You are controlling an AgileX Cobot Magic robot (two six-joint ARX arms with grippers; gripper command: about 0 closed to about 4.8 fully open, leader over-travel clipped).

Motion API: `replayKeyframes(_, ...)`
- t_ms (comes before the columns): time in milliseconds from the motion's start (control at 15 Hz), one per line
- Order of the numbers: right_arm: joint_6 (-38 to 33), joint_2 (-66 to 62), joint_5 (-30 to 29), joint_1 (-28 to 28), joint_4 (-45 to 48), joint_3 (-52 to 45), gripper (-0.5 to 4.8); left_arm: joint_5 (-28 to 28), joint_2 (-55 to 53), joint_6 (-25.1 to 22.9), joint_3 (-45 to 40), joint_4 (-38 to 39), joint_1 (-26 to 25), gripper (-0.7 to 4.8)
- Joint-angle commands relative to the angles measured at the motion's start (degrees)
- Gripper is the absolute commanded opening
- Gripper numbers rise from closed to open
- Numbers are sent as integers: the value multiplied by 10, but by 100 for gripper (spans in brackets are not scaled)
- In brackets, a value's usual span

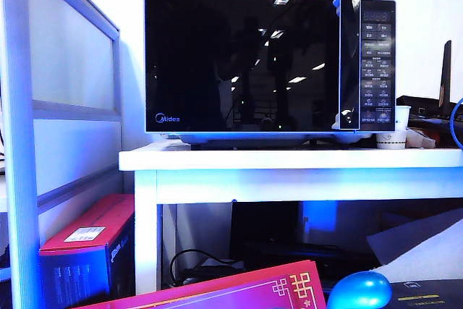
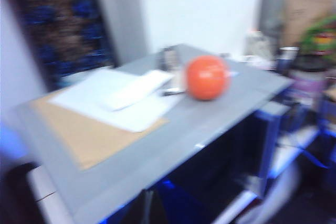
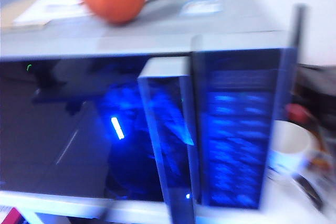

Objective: Open the microwave door, place the orange inside the microwave, then close the microwave door.

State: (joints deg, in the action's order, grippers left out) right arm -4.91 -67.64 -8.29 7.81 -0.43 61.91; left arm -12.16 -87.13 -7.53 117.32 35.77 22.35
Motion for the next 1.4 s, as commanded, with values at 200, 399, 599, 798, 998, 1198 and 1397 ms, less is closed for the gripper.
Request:
replayKeyframes(200, 5, -88, 18, 20, 130, 3, 479, -7, 0, 7, 4, -16, 10, -4)
replayKeyframes(399, 4, -138, 63, 23, 184, 3, 479, -7, -3, 6, 4, -18, 14, -4)
replayKeyframes(599, 5, -173, 63, 23, 256, 4, 479, -9, -3, 7, 4, -18, 15, -4)
replayKeyframes(798, 5, -217, 64, 23, 275, 16, 479, -11, -3, 7, 4, -17, 15, -4)
replayKeyframes(998, 5, -247, 73, 23, 294, 24, 479, -12, -3, 7, 4, -14, 15, -4)
replayKeyframes(1198, 5, -275, 88, 23, 294, 44, 479, -12, -3, 7, 4, -10, 15, -4)
replayKeyframes(1397, 6, -284, 88, 23, 294, 48, 434, -11, -3, 7, 4, -11, 15, -4)
